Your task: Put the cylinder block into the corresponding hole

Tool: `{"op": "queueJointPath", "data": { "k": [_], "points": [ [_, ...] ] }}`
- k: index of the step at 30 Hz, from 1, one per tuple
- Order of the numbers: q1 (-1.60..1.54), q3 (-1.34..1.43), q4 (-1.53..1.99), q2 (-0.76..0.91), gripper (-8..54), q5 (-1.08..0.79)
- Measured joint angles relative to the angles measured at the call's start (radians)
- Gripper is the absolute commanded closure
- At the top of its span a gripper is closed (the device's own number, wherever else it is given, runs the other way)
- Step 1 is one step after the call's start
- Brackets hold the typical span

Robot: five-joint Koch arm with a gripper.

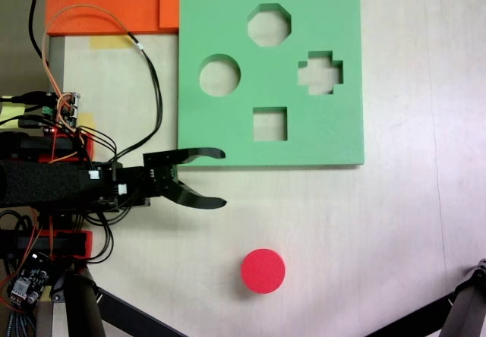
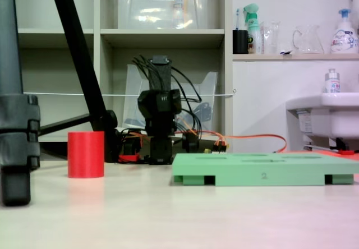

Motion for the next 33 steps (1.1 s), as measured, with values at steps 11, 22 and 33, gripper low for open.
{"op": "queueJointPath", "data": {
  "k": [11, 22, 33],
  "points": [
    [0.132, -0.061, -0.396, -0.575, -4.6, 0.008],
    [0.252, -0.147, -0.684, -0.939, -6.6, 0.008],
    [0.382, -0.135, -0.686, -0.951, -6.5, 0.008]
  ]
}}
